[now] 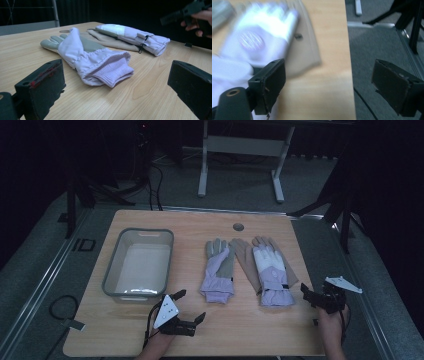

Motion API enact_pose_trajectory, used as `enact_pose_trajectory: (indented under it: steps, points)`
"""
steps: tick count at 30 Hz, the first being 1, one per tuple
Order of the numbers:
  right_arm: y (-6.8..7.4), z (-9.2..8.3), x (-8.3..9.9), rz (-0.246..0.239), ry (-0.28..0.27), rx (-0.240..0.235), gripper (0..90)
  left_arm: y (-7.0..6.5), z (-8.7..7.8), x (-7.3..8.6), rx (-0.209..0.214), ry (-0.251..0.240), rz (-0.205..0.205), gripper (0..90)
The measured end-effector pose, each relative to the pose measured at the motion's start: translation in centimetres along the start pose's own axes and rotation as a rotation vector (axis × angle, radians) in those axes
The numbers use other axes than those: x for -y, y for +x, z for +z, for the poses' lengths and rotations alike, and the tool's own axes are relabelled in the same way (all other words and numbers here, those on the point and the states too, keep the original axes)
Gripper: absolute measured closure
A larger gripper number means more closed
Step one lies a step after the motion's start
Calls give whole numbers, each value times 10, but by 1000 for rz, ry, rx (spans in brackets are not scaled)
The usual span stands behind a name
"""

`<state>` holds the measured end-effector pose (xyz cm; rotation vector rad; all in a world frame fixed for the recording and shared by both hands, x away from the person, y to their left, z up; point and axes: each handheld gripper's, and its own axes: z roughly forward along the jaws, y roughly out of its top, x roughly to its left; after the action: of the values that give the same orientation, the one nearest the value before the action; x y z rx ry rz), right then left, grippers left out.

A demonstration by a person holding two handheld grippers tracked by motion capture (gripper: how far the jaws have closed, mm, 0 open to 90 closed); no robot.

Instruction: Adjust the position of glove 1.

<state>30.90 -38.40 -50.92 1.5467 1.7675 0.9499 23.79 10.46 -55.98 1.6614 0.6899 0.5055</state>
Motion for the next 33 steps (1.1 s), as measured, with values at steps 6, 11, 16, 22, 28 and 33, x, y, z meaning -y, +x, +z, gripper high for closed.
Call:
enact_pose_trajectory:
  steps: [6, 11, 16, 22, 28, 33]
  points:
    - [11, -11, -35, 38, -37, -87, 160, 0, 0, 0, 4, 2, 5, 11]
    - [23, -12, -63, 80, -80, -126, 124, 0, 0, 0, 5, -2, -4, 11]
    - [45, -11, -80, 10, -81, -147, 109, 0, 0, 0, 7, 3, 6, 11]
    - [80, 0, -99, -41, -59, -206, 108, 0, 0, 0, 9, 1, 3, 11]
    - [111, 11, -109, -76, -55, -249, 110, 0, 0, 0, 12, 1, 1, 11]
    - [138, 22, -112, -109, -42, -281, 126, 0, 0, 0, 14, 0, 1, 11]
